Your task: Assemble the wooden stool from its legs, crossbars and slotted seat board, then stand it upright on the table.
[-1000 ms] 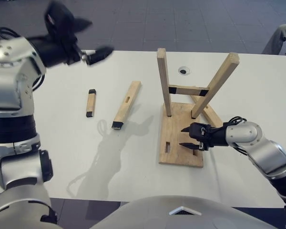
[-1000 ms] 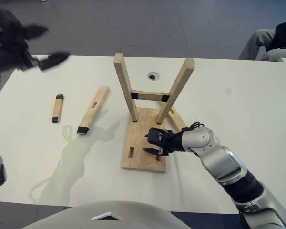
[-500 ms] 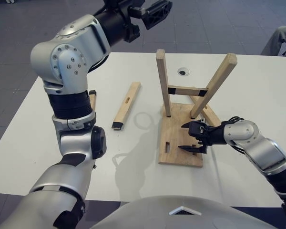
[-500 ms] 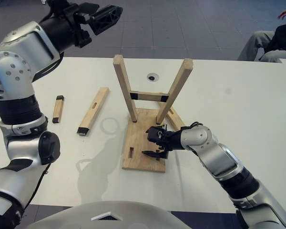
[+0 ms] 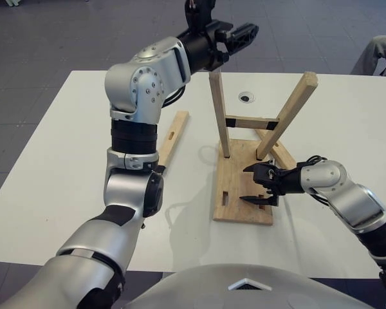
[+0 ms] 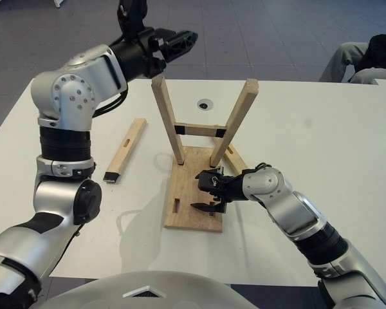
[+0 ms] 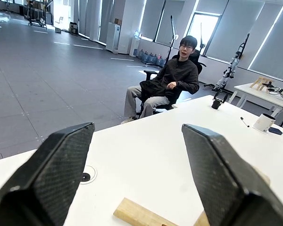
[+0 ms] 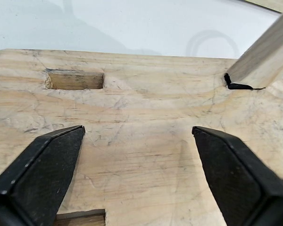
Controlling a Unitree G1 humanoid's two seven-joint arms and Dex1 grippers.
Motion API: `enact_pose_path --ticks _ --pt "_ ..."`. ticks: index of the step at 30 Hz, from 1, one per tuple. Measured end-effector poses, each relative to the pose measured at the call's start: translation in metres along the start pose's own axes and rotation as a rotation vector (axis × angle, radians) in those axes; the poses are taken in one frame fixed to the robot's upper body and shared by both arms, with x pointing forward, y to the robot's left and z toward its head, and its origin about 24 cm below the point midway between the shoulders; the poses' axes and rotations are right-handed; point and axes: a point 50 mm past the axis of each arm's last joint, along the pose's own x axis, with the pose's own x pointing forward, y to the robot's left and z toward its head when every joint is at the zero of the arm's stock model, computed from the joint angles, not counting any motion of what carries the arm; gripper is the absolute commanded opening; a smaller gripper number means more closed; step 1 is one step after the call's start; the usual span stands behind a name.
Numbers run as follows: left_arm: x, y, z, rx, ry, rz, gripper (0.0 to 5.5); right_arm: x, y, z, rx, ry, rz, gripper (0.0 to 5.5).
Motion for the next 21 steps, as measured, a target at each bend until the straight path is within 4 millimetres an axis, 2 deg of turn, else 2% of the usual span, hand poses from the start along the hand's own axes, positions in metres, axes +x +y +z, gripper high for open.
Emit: enact_pose_path --ticks 2,3,6,9,10,11,12,13,15,16,17,19,20,21 --pt "0.002 0.004 0.003 -0.006 -0.031 0.011 3.46 0.000 0.000 0.000 -0.004 0.001 0.001 4.24" --pt "0.002 0.009 0.018 0.006 -0.084 0.031 3.46 0.001 0.000 0.001 -0.010 0.002 0.003 4.24" --pt "-0.011 0.015 0.095 0.094 -0.334 0.083 3.46 0.000 -0.001 0.004 -0.027 -0.008 0.008 4.24" --pt "-0.038 -0.003 0.177 0.180 -0.591 0.077 3.46 0.002 -0.001 0.004 -0.030 -0.009 0.008 4.24" --pt "-0.042 -0.012 0.187 0.200 -0.621 0.048 3.46 0.002 0.000 0.003 -0.030 -0.005 0.006 4.24" --pt "-0.038 -0.021 0.182 0.202 -0.613 0.004 3.46 0.003 0.000 0.001 -0.029 0.003 -0.003 4.24" --pt "-0.027 -0.023 0.166 0.183 -0.563 -0.023 3.46 0.002 -0.001 0.003 -0.036 -0.002 -0.006 4.24" --pt "-0.010 -0.019 0.130 0.129 -0.449 -0.040 3.46 0.002 -0.001 0.004 -0.040 -0.005 -0.006 4.24" --pt "0.017 -0.015 0.042 0.003 -0.203 -0.071 3.46 0.001 0.000 0.008 -0.057 -0.022 -0.003 4.24" --pt "0.022 -0.016 -0.005 -0.051 -0.083 -0.082 3.46 0.000 0.000 0.010 -0.062 -0.033 -0.002 4.24" --pt "0.020 -0.028 -0.029 -0.071 -0.058 -0.131 3.46 0.000 0.000 0.011 -0.061 -0.039 -0.002 4.24" --pt "0.014 -0.035 -0.082 -0.153 0.080 -0.146 3.46 0.001 0.000 0.011 -0.057 -0.042 -0.008 4.24" --pt "0.002 -0.036 -0.101 -0.182 0.095 -0.132 3.46 0.002 0.001 0.008 -0.048 -0.034 -0.005 4.24" --pt "-0.006 -0.033 -0.110 -0.202 0.113 -0.113 3.46 0.005 0.002 0.006 -0.040 -0.022 -0.005 4.24"
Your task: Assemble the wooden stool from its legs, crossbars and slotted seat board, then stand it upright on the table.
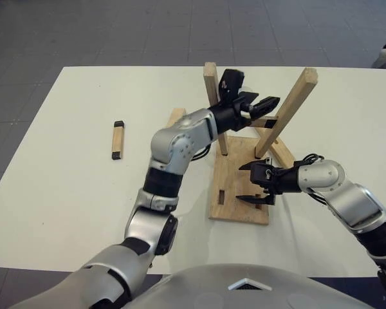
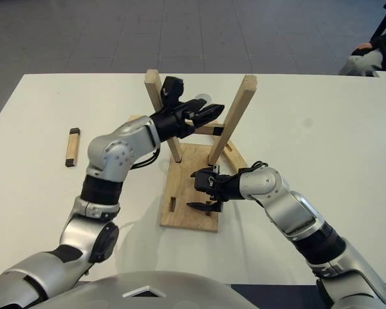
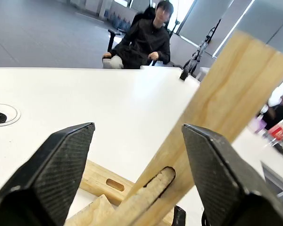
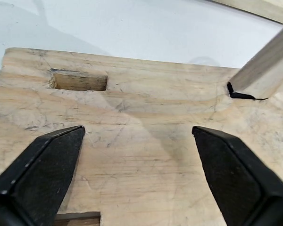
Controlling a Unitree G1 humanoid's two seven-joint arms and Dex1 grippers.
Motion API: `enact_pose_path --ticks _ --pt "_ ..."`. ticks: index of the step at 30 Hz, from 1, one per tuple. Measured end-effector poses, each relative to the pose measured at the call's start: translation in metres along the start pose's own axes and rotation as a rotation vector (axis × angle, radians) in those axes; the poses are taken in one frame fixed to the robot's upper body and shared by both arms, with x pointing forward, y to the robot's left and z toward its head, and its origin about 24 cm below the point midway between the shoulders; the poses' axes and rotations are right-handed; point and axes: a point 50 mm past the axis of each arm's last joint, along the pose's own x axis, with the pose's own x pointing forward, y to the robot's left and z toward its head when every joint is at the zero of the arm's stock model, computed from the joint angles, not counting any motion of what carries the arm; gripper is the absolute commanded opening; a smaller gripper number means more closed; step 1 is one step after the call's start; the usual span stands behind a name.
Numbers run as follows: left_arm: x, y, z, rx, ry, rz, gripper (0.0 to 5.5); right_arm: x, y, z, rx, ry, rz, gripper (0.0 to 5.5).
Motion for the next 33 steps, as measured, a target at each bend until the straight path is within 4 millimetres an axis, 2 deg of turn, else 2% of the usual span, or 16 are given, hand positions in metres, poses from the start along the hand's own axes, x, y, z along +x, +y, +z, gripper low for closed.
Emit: enact_pose_path --ticks 4,6,9,14,16,17,20,22,23,24,26,29,30,31,32,33 --pt "-0.007 0.008 0.010 -0.049 -0.023 0.034 3.46 0.001 0.002 -0.001 0.003 0.005 -0.004 4.24" --pt "-0.008 0.006 0.031 -0.042 -0.086 0.028 3.46 0.001 0.002 -0.001 0.002 0.003 0.000 4.24" --pt "-0.013 -0.017 0.085 0.023 -0.242 -0.053 3.46 0.001 0.002 -0.001 0.003 0.004 -0.003 4.24" --pt "-0.030 -0.059 0.156 0.112 -0.438 -0.105 3.46 0.001 0.002 -0.001 0.004 0.004 -0.006 4.24" --pt "-0.041 -0.058 0.186 0.195 -0.484 -0.002 3.46 0.002 0.002 -0.001 0.005 0.003 -0.008 4.24" --pt "-0.048 -0.043 0.193 0.218 -0.491 0.094 3.46 0.002 0.002 -0.001 0.005 0.003 -0.008 4.24" --pt "-0.053 -0.008 0.183 0.194 -0.435 0.243 3.46 0.002 0.002 -0.001 0.005 0.002 -0.007 4.24" --pt "-0.049 0.011 0.157 0.148 -0.346 0.293 3.46 0.002 0.002 -0.001 0.004 0.002 -0.008 4.24" --pt "-0.047 0.016 0.148 0.127 -0.312 0.306 3.46 0.002 0.002 -0.001 0.004 0.002 -0.007 4.24" --pt "-0.047 0.015 0.148 0.125 -0.316 0.302 3.46 0.002 0.002 -0.001 0.004 0.002 -0.007 4.24" --pt "-0.050 0.010 0.157 0.118 -0.365 0.277 3.46 0.002 0.002 -0.001 0.004 0.002 -0.008 4.24" --pt "-0.073 -0.021 0.217 0.240 -0.607 0.227 3.46 0.002 0.002 -0.001 0.003 0.002 -0.008 4.24" --pt "-0.080 -0.030 0.231 0.287 -0.655 0.216 3.46 0.002 0.002 -0.001 0.004 0.002 -0.008 4.24" --pt "-0.084 -0.034 0.237 0.318 -0.677 0.213 3.46 0.002 0.002 -0.001 0.004 0.003 -0.009 4.24" --pt "-0.080 -0.031 0.231 0.321 -0.647 0.223 3.46 0.001 0.002 -0.001 0.004 0.003 -0.009 4.24" --pt "-0.068 -0.021 0.212 0.297 -0.564 0.226 3.46 0.001 0.002 -0.001 0.004 0.003 -0.009 4.24"
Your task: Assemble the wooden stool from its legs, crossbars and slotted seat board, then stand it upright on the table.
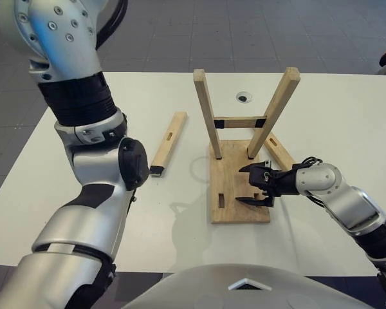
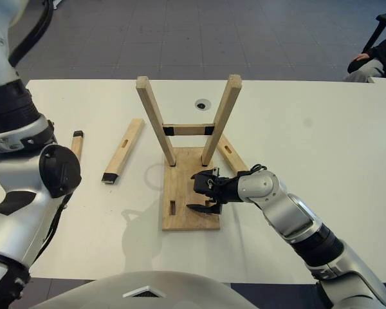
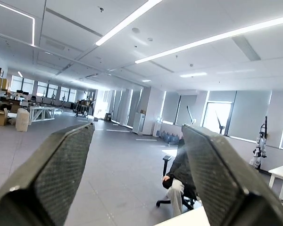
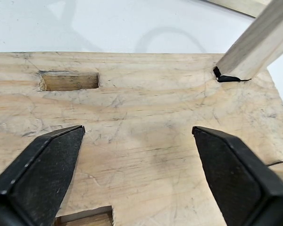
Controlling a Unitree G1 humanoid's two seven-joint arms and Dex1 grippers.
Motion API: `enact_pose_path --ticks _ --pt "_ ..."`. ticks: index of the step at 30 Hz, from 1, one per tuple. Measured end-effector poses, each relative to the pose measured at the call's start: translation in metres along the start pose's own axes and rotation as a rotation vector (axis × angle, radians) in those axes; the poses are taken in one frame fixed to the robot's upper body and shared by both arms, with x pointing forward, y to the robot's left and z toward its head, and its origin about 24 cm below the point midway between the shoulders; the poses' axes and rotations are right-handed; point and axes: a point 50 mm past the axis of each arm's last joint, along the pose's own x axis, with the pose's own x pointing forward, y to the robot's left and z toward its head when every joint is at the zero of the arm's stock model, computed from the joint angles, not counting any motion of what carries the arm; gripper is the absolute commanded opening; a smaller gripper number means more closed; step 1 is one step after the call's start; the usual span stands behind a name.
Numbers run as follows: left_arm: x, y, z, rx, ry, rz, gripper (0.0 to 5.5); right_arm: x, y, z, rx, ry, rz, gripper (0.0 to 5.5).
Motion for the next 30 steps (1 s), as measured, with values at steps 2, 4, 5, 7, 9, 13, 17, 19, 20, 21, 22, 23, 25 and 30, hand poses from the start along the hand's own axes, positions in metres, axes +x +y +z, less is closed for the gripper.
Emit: enact_pose_path --ticks 2,4,5,7,9,13,17,19,20,21,22,23,25,30 --pt "-0.008 -0.001 -0.082 -0.109 0.250 -0.001 3.46 0.000 0.001 0.001 -0.004 -0.002 -0.002 4.24" --pt "-0.023 -0.010 -0.128 -0.189 0.352 -0.020 3.46 0.000 0.001 0.001 -0.008 -0.001 -0.003 4.24" --pt "-0.027 -0.015 -0.131 -0.184 0.349 -0.039 3.46 0.000 0.001 0.001 -0.005 0.000 -0.007 4.24" --pt "-0.035 -0.022 -0.134 -0.169 0.331 -0.055 3.46 -0.001 0.000 0.001 -0.005 -0.002 -0.006 4.24" --pt "-0.039 -0.022 -0.133 -0.161 0.316 -0.055 3.46 -0.001 0.001 0.001 -0.005 -0.003 -0.004 4.24" --pt "-0.040 -0.021 -0.132 -0.175 0.310 -0.047 3.46 0.000 0.002 0.001 0.000 -0.003 -0.011 4.24" --pt "-0.029 -0.019 -0.111 -0.246 0.272 -0.051 3.46 0.000 0.002 0.001 0.001 -0.003 -0.014 4.24" --pt "-0.017 -0.026 -0.062 -0.234 0.112 -0.090 3.46 0.001 0.001 0.001 0.000 -0.004 -0.009 4.24" --pt "-0.015 -0.033 -0.028 -0.203 0.004 -0.123 3.46 0.002 0.000 0.001 0.002 -0.006 -0.005 4.24" --pt "-0.017 -0.037 -0.008 -0.180 -0.058 -0.137 3.46 0.004 -0.001 0.002 0.004 -0.011 -0.006 4.24" --pt "-0.020 -0.038 0.009 -0.152 -0.111 -0.136 3.46 0.009 -0.002 0.004 0.015 -0.028 -0.010 4.24" --pt "-0.027 -0.034 0.022 -0.117 -0.146 -0.108 3.46 0.014 -0.003 0.007 0.019 -0.041 -0.011 4.24" --pt "-0.039 -0.022 0.037 -0.063 -0.183 -0.028 3.46 0.019 -0.006 0.010 0.023 -0.053 -0.009 4.24" --pt "-0.087 0.036 0.016 -0.015 -0.092 0.323 3.46 0.034 -0.017 0.017 0.068 -0.082 -0.036 4.24"
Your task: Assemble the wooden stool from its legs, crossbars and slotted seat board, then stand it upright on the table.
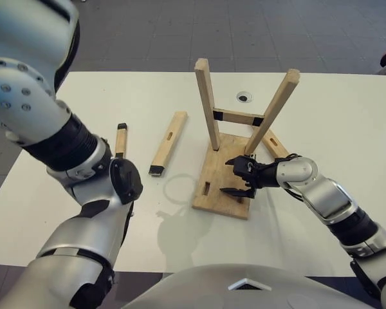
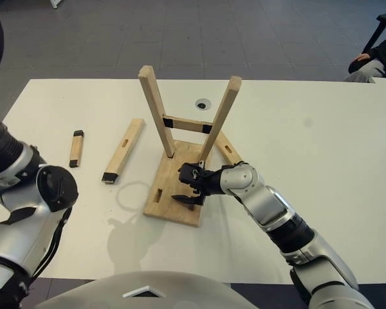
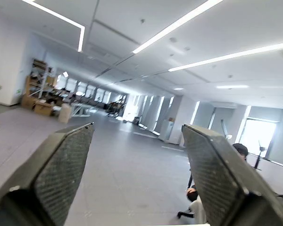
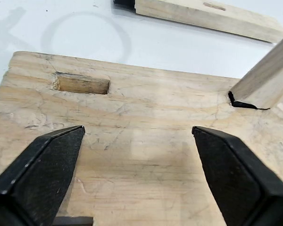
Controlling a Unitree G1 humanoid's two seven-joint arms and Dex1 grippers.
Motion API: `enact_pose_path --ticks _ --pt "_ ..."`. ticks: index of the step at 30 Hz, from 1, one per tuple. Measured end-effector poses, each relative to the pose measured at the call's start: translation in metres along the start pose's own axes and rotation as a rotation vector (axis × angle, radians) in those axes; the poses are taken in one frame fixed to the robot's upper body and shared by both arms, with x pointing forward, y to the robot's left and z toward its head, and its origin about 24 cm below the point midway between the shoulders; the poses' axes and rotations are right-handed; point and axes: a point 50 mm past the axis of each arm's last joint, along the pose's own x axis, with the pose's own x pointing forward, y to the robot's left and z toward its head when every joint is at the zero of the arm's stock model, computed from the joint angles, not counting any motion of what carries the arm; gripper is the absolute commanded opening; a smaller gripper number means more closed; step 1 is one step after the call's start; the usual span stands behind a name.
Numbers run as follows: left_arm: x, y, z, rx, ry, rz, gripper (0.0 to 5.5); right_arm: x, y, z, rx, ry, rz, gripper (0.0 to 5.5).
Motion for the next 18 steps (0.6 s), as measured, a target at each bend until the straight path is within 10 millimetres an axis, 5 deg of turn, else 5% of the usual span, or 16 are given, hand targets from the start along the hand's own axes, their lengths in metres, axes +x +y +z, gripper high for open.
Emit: enact_pose_path --ticks 5,8,11,15,18 --pt "-0.075 0.097 -0.072 0.111 0.367 0.408 3.46 -0.003 -0.004 0.002 -0.016 0.005 -0.002 4.24" --pt "-0.131 0.136 -0.113 0.136 0.590 0.601 3.46 -0.018 -0.009 0.001 -0.001 0.049 -0.044 4.24" --pt "-0.134 0.137 -0.122 0.161 0.600 0.600 3.39 -0.033 -0.015 0.013 0.035 0.024 -0.126 4.43" --pt "-0.142 0.133 -0.153 0.119 0.709 0.529 4.03 -0.054 -0.021 0.065 0.041 -0.167 -0.186 5.09" --pt "-0.149 0.132 -0.168 0.124 0.779 0.509 4.59 -0.061 -0.014 0.078 0.077 -0.227 -0.183 5.50"
